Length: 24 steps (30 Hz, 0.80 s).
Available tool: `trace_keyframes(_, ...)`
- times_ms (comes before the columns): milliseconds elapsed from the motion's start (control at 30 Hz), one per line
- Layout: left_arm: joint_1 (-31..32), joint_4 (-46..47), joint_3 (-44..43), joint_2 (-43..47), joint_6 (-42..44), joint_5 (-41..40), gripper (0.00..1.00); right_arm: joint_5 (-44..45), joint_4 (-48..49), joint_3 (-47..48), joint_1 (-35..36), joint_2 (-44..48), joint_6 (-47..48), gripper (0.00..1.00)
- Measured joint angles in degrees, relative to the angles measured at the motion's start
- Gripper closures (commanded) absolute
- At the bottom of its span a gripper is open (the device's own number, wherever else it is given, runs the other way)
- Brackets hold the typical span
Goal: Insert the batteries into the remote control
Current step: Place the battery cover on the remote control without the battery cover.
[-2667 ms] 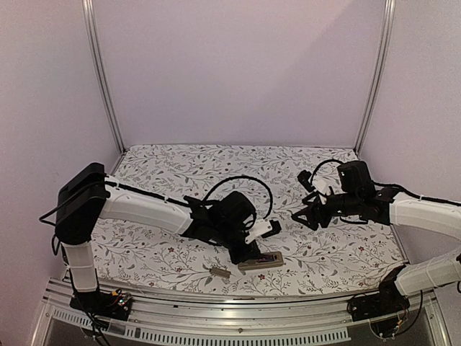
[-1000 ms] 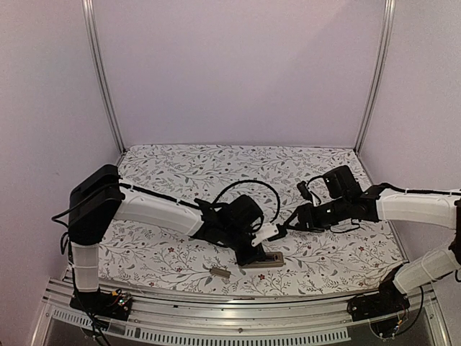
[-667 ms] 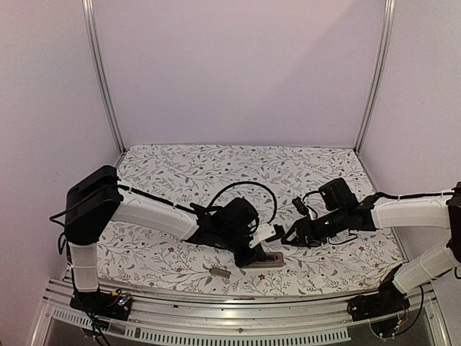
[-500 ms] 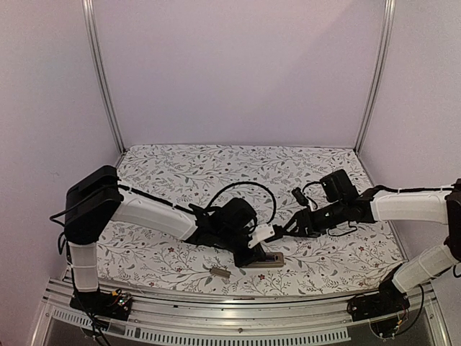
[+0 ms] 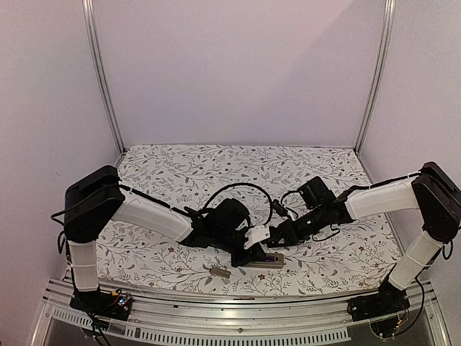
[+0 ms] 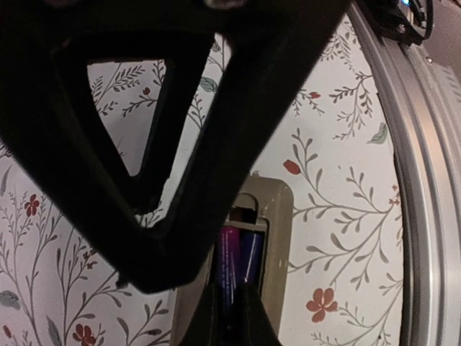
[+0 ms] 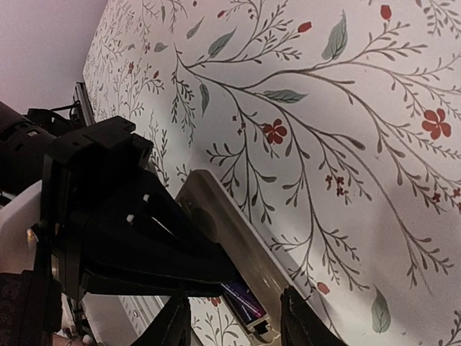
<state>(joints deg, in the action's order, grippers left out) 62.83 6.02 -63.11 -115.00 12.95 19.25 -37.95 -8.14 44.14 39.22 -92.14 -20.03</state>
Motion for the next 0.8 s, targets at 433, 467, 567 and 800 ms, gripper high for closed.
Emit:
trace_keyframes(433, -0.5, 2.5, 1.3, 0.0, 2.1, 1.6, 1.00, -2.8, -2.4, 1.2, -0.3, -7.0, 10.3, 0.61)
trace_keyframes(467, -0.5, 2.6, 1.4, 0.0, 2.1, 1.7, 1.00, -2.9, -2.4, 1.2, -0.3, -7.0, 10.8, 0.61)
trace_keyframes(567, -0.5, 3.1, 1.6, 0.0, 2.1, 1.7, 1.00, -2.9, -2.4, 1.1, -0.3, -7.1, 12.0, 0.62)
trace_keyframes(800, -0.6, 3.3, 1.7, 0.0, 2.1, 1.9, 1.00, -3.6, -0.3, 1.3, 0.8, -8.5, 12.8, 0.62)
